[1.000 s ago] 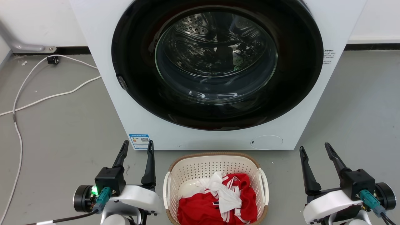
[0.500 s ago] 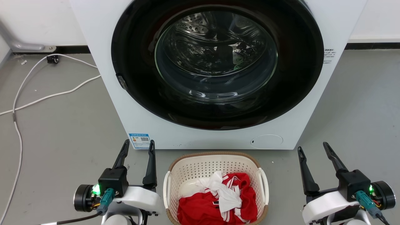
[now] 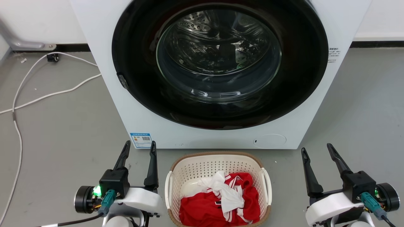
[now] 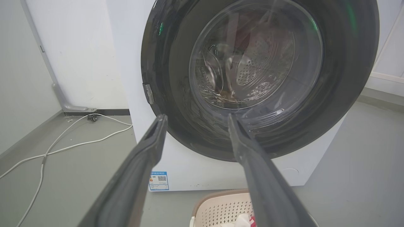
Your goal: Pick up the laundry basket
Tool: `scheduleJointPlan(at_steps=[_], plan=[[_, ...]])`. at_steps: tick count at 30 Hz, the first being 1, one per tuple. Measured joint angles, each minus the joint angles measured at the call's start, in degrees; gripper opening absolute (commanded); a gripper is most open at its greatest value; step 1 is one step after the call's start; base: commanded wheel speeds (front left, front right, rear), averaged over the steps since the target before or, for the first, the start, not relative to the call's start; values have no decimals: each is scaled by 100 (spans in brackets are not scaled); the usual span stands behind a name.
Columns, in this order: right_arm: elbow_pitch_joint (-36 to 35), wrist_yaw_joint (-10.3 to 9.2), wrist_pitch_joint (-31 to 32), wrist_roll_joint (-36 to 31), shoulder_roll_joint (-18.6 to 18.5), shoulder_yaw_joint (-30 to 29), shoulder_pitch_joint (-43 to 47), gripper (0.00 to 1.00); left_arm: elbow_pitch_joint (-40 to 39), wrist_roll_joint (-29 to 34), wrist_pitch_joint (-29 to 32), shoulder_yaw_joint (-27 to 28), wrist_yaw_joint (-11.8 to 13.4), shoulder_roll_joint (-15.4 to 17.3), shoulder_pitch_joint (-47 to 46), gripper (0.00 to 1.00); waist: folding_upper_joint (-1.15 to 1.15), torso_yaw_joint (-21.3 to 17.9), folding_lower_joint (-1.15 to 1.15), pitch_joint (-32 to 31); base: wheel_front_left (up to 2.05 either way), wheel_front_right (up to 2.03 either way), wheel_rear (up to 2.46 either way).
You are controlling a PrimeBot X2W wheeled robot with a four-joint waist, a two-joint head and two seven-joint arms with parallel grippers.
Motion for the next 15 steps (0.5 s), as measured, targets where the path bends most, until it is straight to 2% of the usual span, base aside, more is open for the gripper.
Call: scheduleJointPlan(at_steps=[7,15], plan=[[48,0,44,83,1,-3,-71,100,119,40,-1,9,12,0,-108,100,0,-5,0,242,0,0,0],[328,0,76,189,2,90,-333,100,583,-66,-1,42,31,1,-313,100,0,-44,1,789,0,0,0]])
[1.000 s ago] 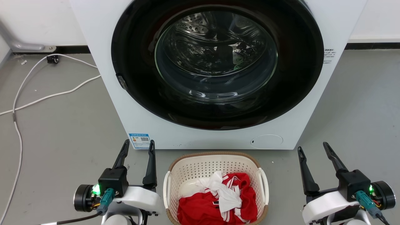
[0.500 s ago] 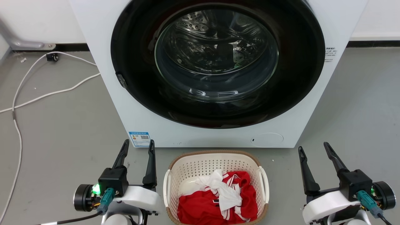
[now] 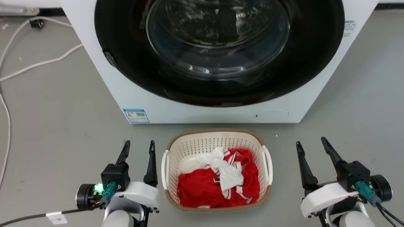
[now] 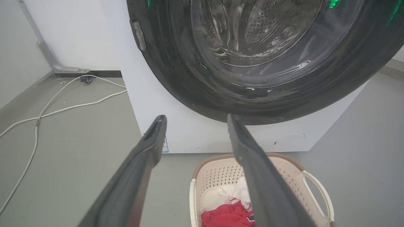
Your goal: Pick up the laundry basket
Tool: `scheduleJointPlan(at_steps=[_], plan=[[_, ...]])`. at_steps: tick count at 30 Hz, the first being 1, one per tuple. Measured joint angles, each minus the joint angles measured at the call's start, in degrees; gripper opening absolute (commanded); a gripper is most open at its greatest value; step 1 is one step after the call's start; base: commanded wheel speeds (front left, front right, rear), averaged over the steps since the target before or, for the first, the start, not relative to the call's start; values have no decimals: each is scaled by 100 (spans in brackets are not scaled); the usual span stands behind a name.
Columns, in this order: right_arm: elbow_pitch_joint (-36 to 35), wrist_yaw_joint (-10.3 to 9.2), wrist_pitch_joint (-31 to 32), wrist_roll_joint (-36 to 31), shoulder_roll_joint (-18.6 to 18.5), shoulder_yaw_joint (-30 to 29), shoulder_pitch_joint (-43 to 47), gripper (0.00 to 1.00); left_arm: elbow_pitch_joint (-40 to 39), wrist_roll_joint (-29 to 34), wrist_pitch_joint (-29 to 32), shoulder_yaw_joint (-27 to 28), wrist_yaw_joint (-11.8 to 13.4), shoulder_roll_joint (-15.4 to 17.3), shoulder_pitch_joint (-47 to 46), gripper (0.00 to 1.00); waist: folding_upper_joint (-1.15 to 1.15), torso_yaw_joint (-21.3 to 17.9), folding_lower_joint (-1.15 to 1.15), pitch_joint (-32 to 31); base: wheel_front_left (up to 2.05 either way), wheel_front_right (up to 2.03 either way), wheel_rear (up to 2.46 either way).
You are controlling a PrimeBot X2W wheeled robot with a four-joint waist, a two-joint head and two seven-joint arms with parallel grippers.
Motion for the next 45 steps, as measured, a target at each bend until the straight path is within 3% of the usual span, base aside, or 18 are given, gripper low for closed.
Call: scheduleJointPlan(at_steps=[17,31,36,45], plan=[[1505,0,-133,301,2,405,-1338,100,1336,-94,0,248,-188,5,-1005,100,0,-200,1,1658,0,0,0],[3629,1,-259,711,5,875,-2871,100,2836,-270,0,589,-419,222,-2286,100,0,-379,1,2880,0,0,0],[4589,1,-252,1169,5,1300,-3744,100,3735,-367,3,597,-591,407,-3033,100,0,-478,1,3291,0,0,0],[5327,1,41,1734,7,2054,-4609,100,4620,-453,208,469,-791,589,-3974,100,0,-516,0,3663,0,0,0]])
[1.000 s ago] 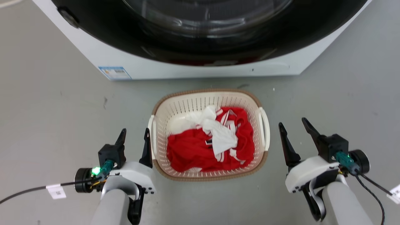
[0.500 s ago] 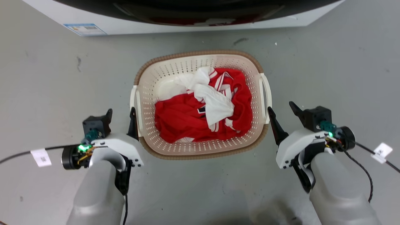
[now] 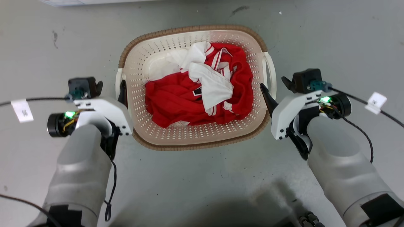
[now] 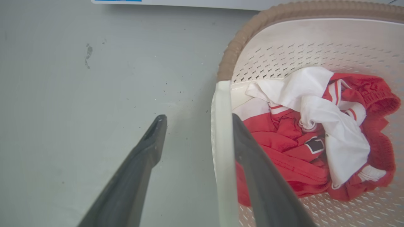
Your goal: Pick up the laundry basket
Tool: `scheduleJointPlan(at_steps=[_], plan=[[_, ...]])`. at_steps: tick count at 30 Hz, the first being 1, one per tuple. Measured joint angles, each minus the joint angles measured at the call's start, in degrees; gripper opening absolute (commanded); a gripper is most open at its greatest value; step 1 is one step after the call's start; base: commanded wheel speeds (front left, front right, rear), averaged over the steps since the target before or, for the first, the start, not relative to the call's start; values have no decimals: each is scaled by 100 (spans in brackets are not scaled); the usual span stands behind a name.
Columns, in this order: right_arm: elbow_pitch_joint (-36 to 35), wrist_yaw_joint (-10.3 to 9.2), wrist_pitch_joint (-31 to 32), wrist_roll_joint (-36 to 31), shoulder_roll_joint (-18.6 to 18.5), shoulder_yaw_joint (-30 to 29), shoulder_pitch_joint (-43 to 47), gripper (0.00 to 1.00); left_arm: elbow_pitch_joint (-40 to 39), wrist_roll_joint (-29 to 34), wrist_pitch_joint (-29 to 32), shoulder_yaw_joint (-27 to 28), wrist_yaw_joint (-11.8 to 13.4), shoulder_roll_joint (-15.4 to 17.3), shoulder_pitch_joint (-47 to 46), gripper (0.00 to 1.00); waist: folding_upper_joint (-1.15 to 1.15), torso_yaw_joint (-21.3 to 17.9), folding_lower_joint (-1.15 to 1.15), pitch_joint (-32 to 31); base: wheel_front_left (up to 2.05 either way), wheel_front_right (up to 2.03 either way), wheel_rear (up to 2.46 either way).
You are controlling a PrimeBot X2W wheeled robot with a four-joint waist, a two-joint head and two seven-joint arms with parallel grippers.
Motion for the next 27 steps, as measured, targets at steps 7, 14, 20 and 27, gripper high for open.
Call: scheduleJointPlan(at_steps=[7,14,20,27], plan=[[238,0,580,512,1,594,-413,100,480,-65,416,-160,-102,91,-582,100,0,23,0,216,0,0,0],[389,0,993,913,-4,1031,-637,100,706,-280,877,-248,-136,144,-854,100,0,31,0,362,0,0,0],[412,0,1122,1285,-35,1259,-699,0,697,-556,1152,-521,-143,88,-921,0,0,34,0,420,0,0,0],[426,-3,1152,1642,-93,1519,-712,0,549,-929,1263,-917,-145,63,-911,0,0,38,0,369,0,0,0]])
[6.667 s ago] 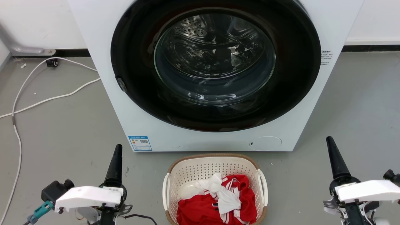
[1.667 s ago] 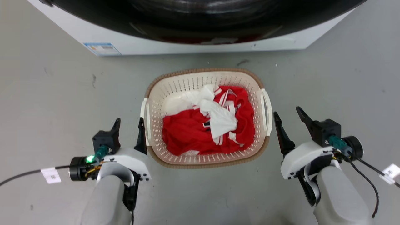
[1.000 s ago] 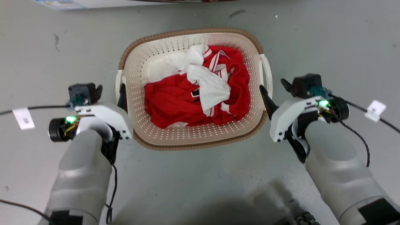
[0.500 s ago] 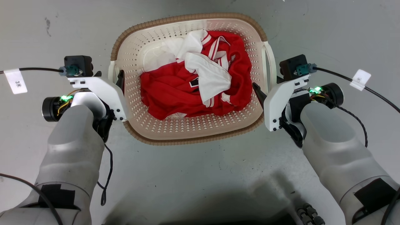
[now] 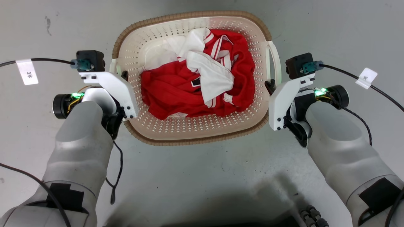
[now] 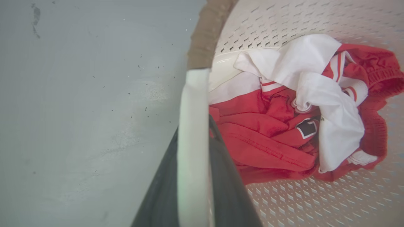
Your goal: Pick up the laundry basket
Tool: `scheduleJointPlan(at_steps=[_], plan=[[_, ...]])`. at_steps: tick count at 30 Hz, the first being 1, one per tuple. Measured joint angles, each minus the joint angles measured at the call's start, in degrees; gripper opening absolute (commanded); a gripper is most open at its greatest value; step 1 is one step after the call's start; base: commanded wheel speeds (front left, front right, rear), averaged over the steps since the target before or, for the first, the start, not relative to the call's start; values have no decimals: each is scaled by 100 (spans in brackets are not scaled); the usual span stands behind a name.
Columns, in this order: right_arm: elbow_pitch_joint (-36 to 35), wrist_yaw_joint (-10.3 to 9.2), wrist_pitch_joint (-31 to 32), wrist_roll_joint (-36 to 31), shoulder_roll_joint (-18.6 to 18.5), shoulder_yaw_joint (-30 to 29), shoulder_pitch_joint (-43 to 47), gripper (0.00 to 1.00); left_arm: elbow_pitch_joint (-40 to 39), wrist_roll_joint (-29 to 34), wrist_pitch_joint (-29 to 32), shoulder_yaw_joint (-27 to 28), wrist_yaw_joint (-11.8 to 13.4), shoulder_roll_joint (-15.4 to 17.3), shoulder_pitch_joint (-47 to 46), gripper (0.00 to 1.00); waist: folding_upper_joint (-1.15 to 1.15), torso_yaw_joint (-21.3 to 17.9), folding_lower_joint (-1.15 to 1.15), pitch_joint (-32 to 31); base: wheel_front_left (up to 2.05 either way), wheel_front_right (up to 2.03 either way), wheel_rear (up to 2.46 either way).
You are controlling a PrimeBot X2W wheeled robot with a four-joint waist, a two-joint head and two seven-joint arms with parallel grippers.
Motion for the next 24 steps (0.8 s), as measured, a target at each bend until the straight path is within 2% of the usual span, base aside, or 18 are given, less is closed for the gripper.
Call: scheduleJointPlan(at_steps=[11,24], plan=[[14,-8,565,627,-96,376,176,0,-90,-678,701,-683,5,-25,174,0,0,55,0,-461,0,0,0],[-142,-8,1637,1330,-281,850,525,0,-56,-1417,1564,-1237,20,-51,560,0,0,122,-1,-1625,0,0,0]])
